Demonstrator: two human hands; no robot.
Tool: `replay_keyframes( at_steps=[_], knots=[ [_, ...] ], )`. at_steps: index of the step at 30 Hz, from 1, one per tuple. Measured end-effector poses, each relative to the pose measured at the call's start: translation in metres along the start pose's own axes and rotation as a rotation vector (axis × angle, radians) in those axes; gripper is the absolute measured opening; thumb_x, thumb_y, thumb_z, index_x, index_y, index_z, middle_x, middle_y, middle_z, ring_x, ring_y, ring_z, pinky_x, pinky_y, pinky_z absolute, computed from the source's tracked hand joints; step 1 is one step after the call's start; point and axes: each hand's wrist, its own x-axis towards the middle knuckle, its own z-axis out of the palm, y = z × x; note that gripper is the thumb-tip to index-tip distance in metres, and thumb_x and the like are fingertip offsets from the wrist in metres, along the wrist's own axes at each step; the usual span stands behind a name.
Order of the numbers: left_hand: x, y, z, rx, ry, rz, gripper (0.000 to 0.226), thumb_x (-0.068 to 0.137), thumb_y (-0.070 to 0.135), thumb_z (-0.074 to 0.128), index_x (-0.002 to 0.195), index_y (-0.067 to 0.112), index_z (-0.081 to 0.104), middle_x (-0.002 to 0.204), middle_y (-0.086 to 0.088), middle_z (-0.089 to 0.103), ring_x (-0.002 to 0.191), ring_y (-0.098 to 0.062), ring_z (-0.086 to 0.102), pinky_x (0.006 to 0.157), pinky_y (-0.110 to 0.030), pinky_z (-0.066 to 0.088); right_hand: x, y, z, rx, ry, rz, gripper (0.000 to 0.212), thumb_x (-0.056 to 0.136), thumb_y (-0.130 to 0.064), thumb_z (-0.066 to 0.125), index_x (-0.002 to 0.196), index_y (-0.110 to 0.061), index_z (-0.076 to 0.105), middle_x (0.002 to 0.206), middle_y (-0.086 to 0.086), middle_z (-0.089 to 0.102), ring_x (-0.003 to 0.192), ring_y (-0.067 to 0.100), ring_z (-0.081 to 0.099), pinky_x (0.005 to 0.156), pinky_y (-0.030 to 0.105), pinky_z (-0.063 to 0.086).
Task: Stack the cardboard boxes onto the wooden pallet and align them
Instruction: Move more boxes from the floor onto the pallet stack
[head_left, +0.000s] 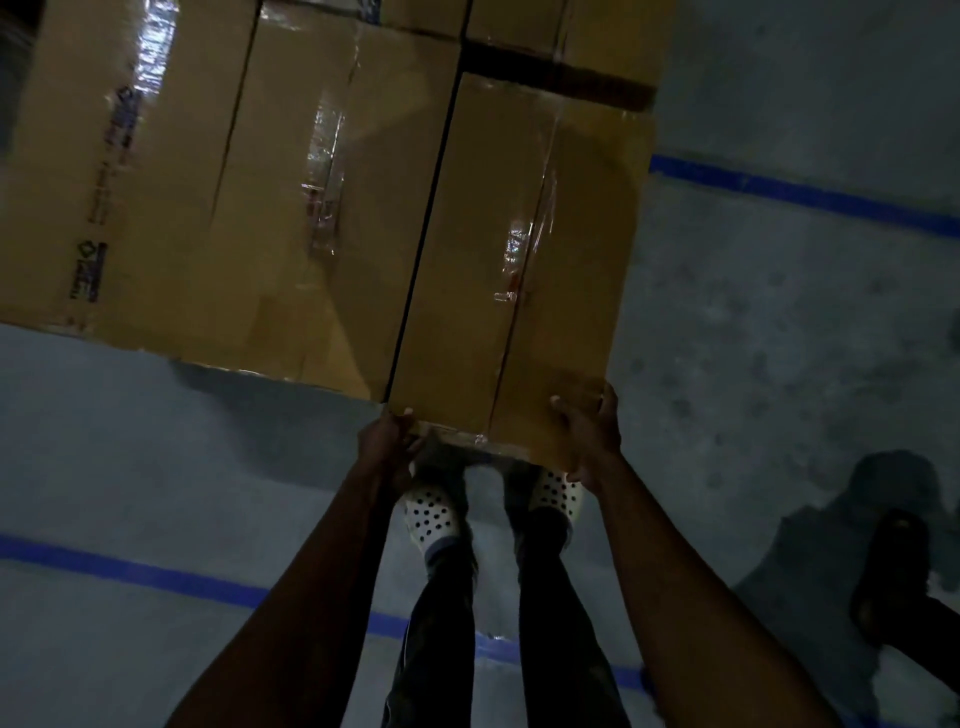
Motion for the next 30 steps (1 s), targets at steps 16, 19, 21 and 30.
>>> replay_keyframes(
  at_steps=[16, 19, 21, 30],
  knots=[
    [-0.001, -0.018, -0.011, 0.01, 0.067, 0.167, 0.019, 0.098, -0.007, 0.051, 0.113, 0.002, 0.059, 0.092, -0.013, 0.065, 0.082, -0.025, 0.065, 0.074, -0.035, 0.055, 0.013, 0.008, 0.005, -0.11, 0.133, -0.1, 0.093, 0.083, -0.026, 0.08, 0.157, -0.034, 0.025, 0.154, 0.004, 0.041, 0.132, 0.034, 0.049, 0.103, 0.053, 0.049],
    [0.006, -0.033, -0.019, 0.2, 0.11, 0.289, 0.025, 0.095, -0.001, 0.062, 0.116, 0.012, 0.061, 0.108, -0.012, 0.069, 0.093, -0.027, 0.067, 0.082, -0.037, 0.057, 0.014, 0.012, 0.001, -0.126, 0.145, -0.133, 0.093, 0.081, -0.013, 0.078, 0.156, -0.034, 0.027, 0.153, 0.004, 0.044, 0.131, 0.032, 0.05, 0.104, 0.053, 0.048],
    [0.005, -0.039, -0.022, 0.351, 0.137, 0.355, 0.026, 0.093, 0.001, 0.065, 0.114, 0.015, 0.066, 0.109, -0.003, 0.069, 0.096, -0.021, 0.063, 0.078, -0.029, 0.051, 0.016, 0.014, -0.001, -0.155, 0.145, -0.149, 0.092, 0.081, -0.007, 0.077, 0.155, -0.031, 0.028, 0.151, 0.006, 0.045, 0.131, 0.033, 0.051, 0.106, 0.053, 0.047],
    [0.014, -0.033, -0.017, 0.41, 0.194, 0.401, 0.021, 0.091, 0.002, 0.063, 0.105, 0.017, 0.069, 0.103, -0.011, 0.072, 0.099, -0.033, 0.068, 0.086, -0.04, 0.052, 0.025, 0.012, 0.009, -0.136, 0.202, -0.189, 0.092, 0.075, -0.003, 0.08, 0.15, -0.03, 0.035, 0.147, 0.006, 0.049, 0.129, 0.032, 0.053, 0.104, 0.055, 0.049]
  ],
)
